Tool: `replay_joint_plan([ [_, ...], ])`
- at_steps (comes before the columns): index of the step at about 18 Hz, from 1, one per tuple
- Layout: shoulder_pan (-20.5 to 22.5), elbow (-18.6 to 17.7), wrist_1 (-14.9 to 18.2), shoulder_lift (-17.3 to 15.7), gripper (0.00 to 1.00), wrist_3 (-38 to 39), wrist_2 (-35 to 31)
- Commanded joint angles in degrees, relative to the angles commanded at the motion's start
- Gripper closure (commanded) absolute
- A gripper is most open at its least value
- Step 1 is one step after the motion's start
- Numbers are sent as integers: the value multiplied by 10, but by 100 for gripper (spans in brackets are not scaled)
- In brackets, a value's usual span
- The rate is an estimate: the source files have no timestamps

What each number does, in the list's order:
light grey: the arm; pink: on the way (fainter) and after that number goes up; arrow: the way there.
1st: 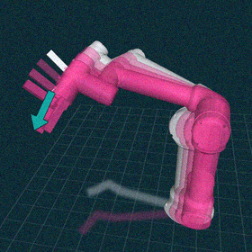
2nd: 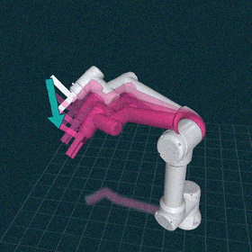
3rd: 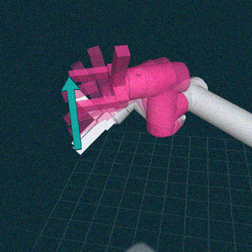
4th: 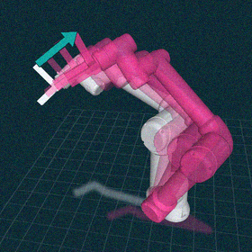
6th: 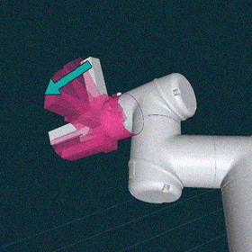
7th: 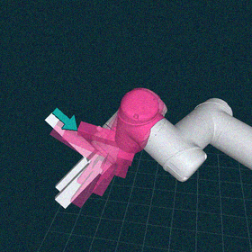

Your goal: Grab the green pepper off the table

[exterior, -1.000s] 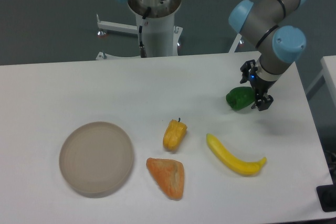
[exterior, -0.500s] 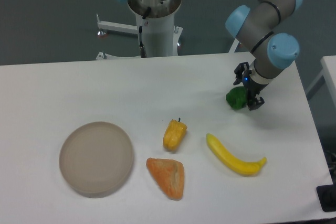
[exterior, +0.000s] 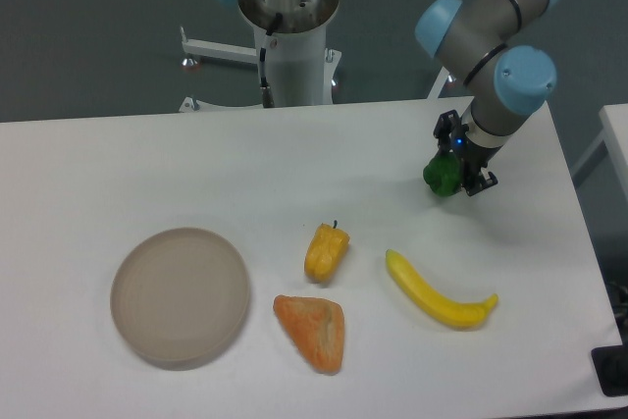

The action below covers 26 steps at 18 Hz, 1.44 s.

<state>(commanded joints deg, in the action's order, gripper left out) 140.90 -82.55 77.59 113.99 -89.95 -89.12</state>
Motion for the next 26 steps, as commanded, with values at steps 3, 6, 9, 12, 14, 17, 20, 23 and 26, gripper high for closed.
replay_joint_plan([
  [3,-31,64,32,12,79,133,23],
  [6,-32,84,36,11,77,137,35],
  [9,-34,89,39,14,77,140,26],
  [12,-45,103,36,29,77,141,16],
  [14,-47,104,34,33,78,129,7],
  [17,-49,106,34,34,78,70,-4],
  [20,-48,110,37,34,79,25,-4],
  [23,-49,109,37,36,79,24,-4],
  [26,-48,109,38,36,80,24,-4],
])
